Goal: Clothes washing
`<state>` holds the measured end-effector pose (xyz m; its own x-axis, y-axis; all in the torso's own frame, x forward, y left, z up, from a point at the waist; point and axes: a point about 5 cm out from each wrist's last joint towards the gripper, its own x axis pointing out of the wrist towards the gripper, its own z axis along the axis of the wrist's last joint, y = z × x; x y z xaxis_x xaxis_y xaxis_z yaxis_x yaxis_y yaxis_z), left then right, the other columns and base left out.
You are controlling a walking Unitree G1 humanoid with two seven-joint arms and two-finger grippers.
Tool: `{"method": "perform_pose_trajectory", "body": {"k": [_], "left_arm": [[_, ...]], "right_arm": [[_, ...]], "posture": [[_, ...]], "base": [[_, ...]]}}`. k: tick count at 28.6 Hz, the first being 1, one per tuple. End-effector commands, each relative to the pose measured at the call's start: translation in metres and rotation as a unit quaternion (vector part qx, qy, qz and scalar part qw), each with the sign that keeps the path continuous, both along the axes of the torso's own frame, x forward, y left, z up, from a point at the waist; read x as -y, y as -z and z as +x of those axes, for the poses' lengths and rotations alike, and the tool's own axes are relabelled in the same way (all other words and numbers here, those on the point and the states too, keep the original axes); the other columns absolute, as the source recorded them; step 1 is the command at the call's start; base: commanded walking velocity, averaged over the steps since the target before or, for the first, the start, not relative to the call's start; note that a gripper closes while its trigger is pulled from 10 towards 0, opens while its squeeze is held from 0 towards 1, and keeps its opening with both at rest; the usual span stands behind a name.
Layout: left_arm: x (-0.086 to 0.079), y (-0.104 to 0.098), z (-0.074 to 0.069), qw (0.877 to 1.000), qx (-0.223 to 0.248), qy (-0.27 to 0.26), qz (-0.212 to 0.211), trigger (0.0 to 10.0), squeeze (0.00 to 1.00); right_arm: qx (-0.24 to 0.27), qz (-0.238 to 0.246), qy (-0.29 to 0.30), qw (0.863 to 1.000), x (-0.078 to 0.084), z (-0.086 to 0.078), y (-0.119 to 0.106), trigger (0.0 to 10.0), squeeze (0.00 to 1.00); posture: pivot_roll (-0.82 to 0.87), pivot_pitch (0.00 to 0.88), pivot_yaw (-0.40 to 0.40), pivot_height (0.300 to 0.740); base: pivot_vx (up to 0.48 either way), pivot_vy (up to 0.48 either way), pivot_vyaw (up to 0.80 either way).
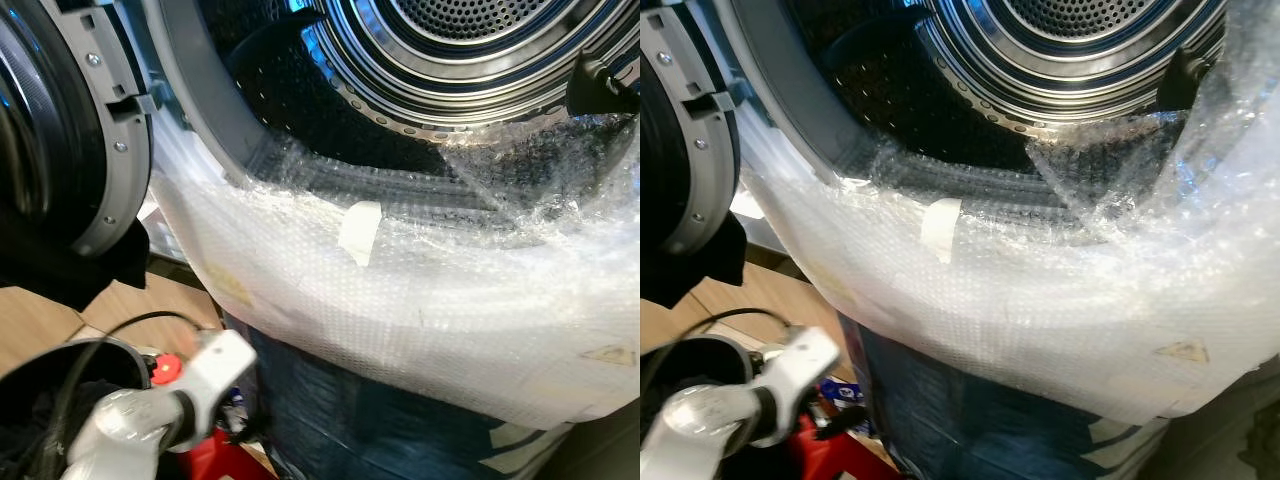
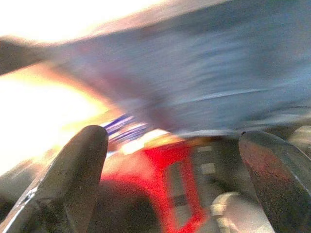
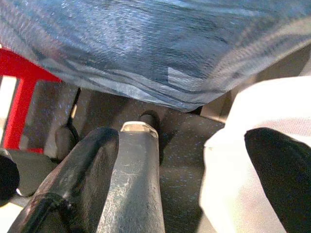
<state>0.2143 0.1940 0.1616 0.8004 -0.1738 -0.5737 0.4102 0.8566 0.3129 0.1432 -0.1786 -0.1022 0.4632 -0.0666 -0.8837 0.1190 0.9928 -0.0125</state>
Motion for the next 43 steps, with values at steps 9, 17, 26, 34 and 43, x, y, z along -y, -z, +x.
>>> {"method": "perform_pose_trajectory", "body": {"k": [9, 17, 26, 34, 43], "left_arm": [[-0.058, -0.019, 0.005, 0.954, 0.121, -0.273, 0.011, 10.0, 0.00], [-0.115, -0.001, -0.005, 0.895, 0.145, -0.421, -0.022, 10.0, 0.00], [-0.130, -0.016, -0.020, 0.830, 0.245, -0.500, -0.038, 10.0, 0.00], [-0.150, -0.002, -0.033, 0.796, 0.232, -0.557, -0.051, 10.0, 0.00], [-0.138, 0.008, -0.009, 0.815, 0.233, -0.519, -0.110, 10.0, 0.00]], "right_arm": [[0.012, 0.009, -0.026, 1.000, -0.010, 0.018, -0.006, 10.0, 0.00], [0.009, 0.005, -0.017, 1.000, -0.006, 0.016, -0.005, 10.0, 0.00], [0.004, 0.012, 0.000, 1.000, -0.009, 0.013, -0.004, 10.0, 0.00], [0.009, 0.015, 0.003, 1.000, -0.011, 0.019, -0.006, 10.0, 0.00], [0.019, 0.013, 0.005, 1.000, -0.010, 0.025, -0.008, 10.0, 0.00]], "posture": [[0.20, 0.067, 0.034, 0.740], [0.18, 0.004, 0.065, 0.740], [0.22, 0.000, 0.075, 0.740], [0.23, 0.000, 0.079, 0.740], [0.20, 0.000, 0.090, 0.740]], "base": [[0.000, 0.000, 0.00], [0.000, 0.000, 0.00], [0.000, 0.000, 0.00], [0.000, 0.000, 0.00], [0.000, 0.000, 0.00]]}}
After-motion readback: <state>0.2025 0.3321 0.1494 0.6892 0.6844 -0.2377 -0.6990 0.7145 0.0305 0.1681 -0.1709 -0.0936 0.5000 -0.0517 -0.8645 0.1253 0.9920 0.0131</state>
